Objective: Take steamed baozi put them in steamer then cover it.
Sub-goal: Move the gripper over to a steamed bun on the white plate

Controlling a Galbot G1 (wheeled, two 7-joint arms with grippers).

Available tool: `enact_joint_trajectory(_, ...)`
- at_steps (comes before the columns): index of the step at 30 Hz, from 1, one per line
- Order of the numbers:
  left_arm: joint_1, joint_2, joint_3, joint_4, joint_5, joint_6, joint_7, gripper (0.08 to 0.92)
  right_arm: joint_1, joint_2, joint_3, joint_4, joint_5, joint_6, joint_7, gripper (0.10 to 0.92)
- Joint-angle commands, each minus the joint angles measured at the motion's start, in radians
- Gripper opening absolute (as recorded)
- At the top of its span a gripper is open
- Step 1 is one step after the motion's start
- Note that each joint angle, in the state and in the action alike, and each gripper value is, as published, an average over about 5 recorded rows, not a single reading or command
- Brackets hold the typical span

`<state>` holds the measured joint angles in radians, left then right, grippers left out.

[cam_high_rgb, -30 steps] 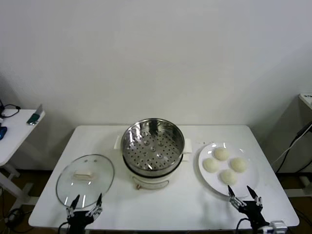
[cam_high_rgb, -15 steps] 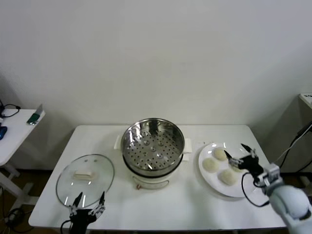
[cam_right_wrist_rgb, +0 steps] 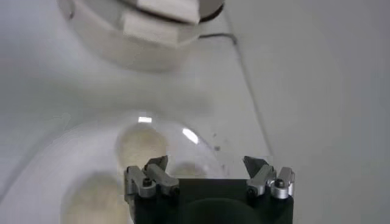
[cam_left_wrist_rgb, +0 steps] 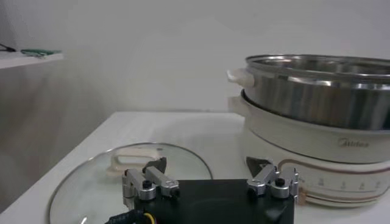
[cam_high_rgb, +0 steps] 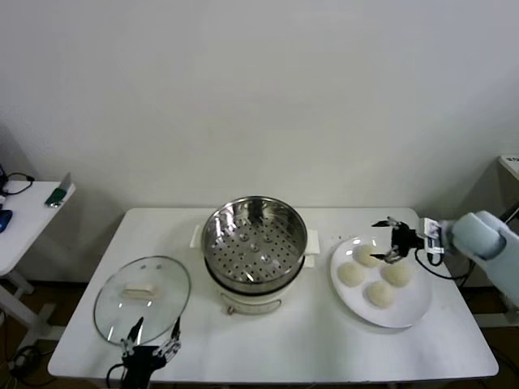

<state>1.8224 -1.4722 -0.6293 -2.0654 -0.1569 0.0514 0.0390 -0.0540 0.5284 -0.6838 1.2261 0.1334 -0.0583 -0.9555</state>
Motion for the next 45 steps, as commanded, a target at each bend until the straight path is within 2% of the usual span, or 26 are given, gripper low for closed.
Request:
enact_joint_trajectory(1, -0.003, -0.001, -0.004, 0.002, 0.002, 0.001, 0.002, 0.823, 0.316, 0.103, -0.382, -0.199, -0.014, -0.046, -0.148, 0.823)
enact_joint_trajectory(15, -0.001, -0.007, -0.009, 0.013, 0.000, 0.005, 0.002, 0.823, 0.189, 0.338, -0.304, -0.426, -0.053, -0.056, -0.099, 0.823)
enact_joint_trajectory(28, -0.005, -0.001, -0.008, 0.026, -0.003, 0.003, 0.000, 0.823, 0.161, 0.419, -0.277, -0.540, -0.103, -0.017, -0.063, 0.823)
enact_joint_trajectory(33, -0.002, 0.003, -0.010, 0.027, -0.004, 0.000, -0.002, 0.823, 0.153, 0.434, -0.273, -0.550, -0.098, -0.011, -0.064, 0.819)
enact_joint_trajectory(42, 0.001, -0.002, -0.007, 0.017, -0.005, 0.004, -0.005, 0.823, 0.185, 0.419, -0.304, -0.508, -0.104, 0.003, -0.089, 0.697)
enact_joint_trajectory(45, 0.002, -0.004, -0.005, 0.012, -0.005, 0.005, -0.005, 0.823, 0.231, 0.392, -0.338, -0.448, -0.101, 0.014, -0.103, 0.688)
